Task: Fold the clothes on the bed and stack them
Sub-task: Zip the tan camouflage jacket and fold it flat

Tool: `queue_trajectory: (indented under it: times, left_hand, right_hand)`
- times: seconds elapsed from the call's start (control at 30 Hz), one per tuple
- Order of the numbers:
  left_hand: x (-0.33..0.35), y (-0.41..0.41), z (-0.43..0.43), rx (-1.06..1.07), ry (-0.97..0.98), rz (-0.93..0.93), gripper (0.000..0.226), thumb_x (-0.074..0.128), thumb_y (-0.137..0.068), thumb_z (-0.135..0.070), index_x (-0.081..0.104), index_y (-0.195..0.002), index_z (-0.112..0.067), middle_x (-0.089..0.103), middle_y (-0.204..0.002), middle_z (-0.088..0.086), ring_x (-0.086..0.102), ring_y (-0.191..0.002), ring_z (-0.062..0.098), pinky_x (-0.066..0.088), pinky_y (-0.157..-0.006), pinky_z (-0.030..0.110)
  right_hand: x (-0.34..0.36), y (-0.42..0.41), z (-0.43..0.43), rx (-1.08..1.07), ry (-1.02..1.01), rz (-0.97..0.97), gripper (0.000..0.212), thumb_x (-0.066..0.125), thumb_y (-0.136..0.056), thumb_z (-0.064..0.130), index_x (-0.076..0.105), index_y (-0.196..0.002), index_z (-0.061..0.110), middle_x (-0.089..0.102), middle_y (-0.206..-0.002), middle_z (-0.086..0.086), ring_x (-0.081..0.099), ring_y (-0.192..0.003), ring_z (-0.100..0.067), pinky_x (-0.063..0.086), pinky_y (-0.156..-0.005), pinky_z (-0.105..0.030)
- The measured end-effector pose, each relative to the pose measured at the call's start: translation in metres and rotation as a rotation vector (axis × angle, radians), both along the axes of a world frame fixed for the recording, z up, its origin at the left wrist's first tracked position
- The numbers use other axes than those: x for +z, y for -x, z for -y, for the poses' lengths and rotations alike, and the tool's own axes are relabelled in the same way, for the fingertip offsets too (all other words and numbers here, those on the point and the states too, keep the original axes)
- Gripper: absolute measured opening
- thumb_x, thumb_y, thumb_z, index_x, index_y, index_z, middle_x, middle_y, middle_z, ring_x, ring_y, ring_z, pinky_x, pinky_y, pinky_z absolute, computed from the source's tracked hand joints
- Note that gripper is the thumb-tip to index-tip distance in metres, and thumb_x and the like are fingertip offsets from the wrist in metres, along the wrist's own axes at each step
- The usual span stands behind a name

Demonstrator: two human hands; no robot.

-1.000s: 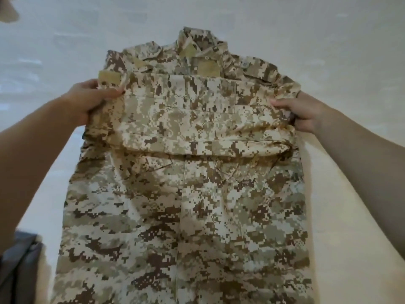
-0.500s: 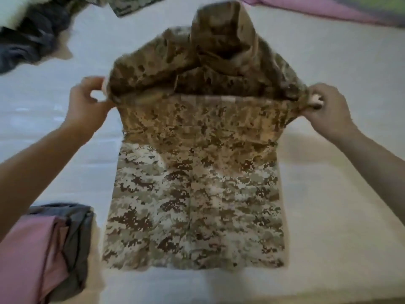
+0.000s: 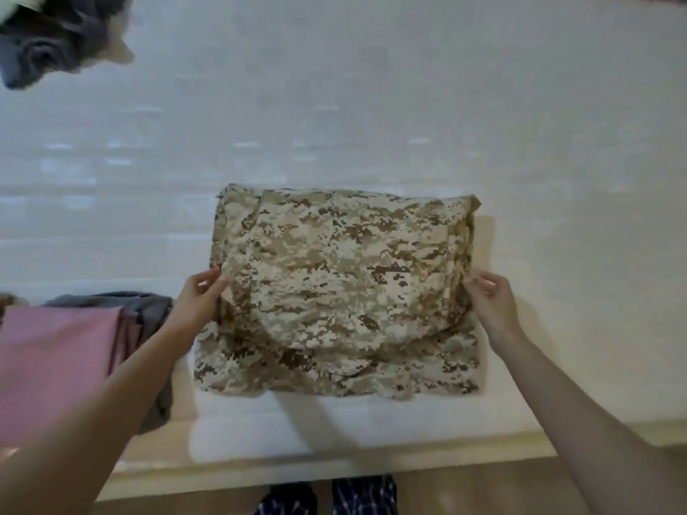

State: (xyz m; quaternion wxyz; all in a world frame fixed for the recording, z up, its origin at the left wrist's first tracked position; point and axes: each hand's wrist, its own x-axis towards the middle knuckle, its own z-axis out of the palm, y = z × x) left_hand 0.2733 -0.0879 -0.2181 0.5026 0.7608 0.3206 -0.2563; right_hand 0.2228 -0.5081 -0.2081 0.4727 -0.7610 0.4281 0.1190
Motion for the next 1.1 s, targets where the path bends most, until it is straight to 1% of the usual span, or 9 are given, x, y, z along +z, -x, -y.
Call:
queue_trajectory:
  times: [0.1,0.17,0.3,0.4,0.6,0.73,0.87,1.0,1.1]
  left_hand:
    - [0.004,0.000,0.009,-0.007,0.073,-0.063,0.055,0.069,-0.076,-0.051,0.056,-0.120,-0.020,0.066,-0.099,0.000,0.062,-0.085,0.016,0.050,-0.073,0.030]
    - [0.004,-0.001,0.012,0.055,0.148,-0.140,0.060,0.074,-0.074,-0.046,0.057,-0.122,-0.014,0.067,-0.106,0.003,0.064,-0.097,0.022,0.052,-0.080,0.034]
    - [0.007,0.001,0.018,0.114,0.252,-0.182,0.054,0.075,-0.076,-0.039,0.053,-0.120,-0.016,0.069,-0.100,0.004,0.067,-0.088,0.022,0.054,-0.064,0.031]
    - [0.013,0.003,0.023,0.179,0.359,-0.200,0.042,0.069,-0.083,-0.032,0.054,-0.118,-0.014,0.073,-0.095,0.009,0.071,-0.083,0.026,0.056,-0.060,0.033]
    - [0.028,0.014,-0.002,0.224,0.541,-0.203,0.053,0.075,-0.064,-0.032,0.056,-0.109,-0.011,0.075,-0.094,0.009,0.073,-0.080,0.025,0.058,-0.056,0.033]
    - [0.003,0.043,-0.015,0.181,0.378,-0.259,0.063,0.078,-0.065,-0.033,0.056,-0.120,-0.012,0.071,-0.106,0.012,0.070,-0.092,0.031,0.058,-0.067,0.038]
    - [-0.018,0.051,-0.016,0.046,0.150,-0.240,0.053,0.073,-0.079,-0.027,0.056,-0.125,-0.008,0.069,-0.098,0.009,0.066,-0.081,0.024,0.054,-0.062,0.032]
    - [-0.004,0.018,-0.007,-0.047,0.144,-0.175,0.082,0.074,-0.059,-0.059,0.056,-0.122,-0.011,0.069,-0.109,0.014,0.066,-0.097,0.030,0.053,-0.085,0.043]
    - [0.002,-0.018,0.010,0.001,0.139,-0.085,0.069,0.065,-0.079,-0.053,0.052,-0.130,-0.007,0.066,-0.105,0.024,0.067,-0.094,0.034,0.056,-0.080,0.045]
  right_hand:
    - [0.000,-0.013,-0.003,0.042,-0.086,-0.062,0.063,0.068,-0.085,0.033,0.039,-0.137,0.011,0.051,-0.133,-0.006,0.052,-0.109,-0.018,0.042,-0.084,-0.027]
    - [0.001,-0.018,-0.002,0.122,-0.058,-0.089,0.057,0.070,-0.082,0.035,0.051,-0.129,0.010,0.059,-0.125,-0.006,0.057,-0.102,-0.019,0.044,-0.082,-0.027]
    - [0.009,-0.019,-0.002,0.200,-0.195,-0.107,0.042,0.072,-0.080,0.035,0.059,-0.115,0.016,0.066,-0.106,0.001,0.062,-0.088,-0.010,0.049,-0.073,-0.024]
    - [0.010,-0.008,-0.005,0.067,-0.541,-0.110,0.049,0.068,-0.083,0.016,0.050,-0.128,0.012,0.067,-0.111,-0.005,0.065,-0.098,-0.019,0.052,-0.086,-0.037]
    - [0.019,0.017,0.014,-0.301,-0.732,0.053,0.050,0.072,-0.067,0.018,0.059,-0.114,0.007,0.072,-0.101,-0.014,0.070,-0.090,-0.027,0.057,-0.062,-0.032]
    - [0.003,0.049,0.008,-0.229,-0.615,-0.084,0.041,0.068,-0.082,0.016,0.057,-0.121,0.009,0.066,-0.117,-0.014,0.065,-0.104,-0.029,0.054,-0.085,-0.042]
    - [-0.007,0.053,0.001,-0.142,-0.357,-0.199,0.064,0.069,-0.084,0.033,0.042,-0.138,0.011,0.051,-0.137,-0.011,0.050,-0.123,-0.030,0.037,-0.106,-0.052]
    - [-0.005,0.022,-0.002,-0.124,-0.189,-0.050,0.063,0.063,-0.080,0.054,0.055,-0.128,0.014,0.062,-0.118,-0.001,0.056,-0.084,-0.002,0.043,-0.068,-0.020]
    - [0.001,-0.018,0.000,-0.040,-0.254,-0.039,0.067,0.066,-0.074,0.058,0.057,-0.125,0.015,0.067,-0.107,0.003,0.063,-0.084,-0.009,0.049,-0.070,-0.024]
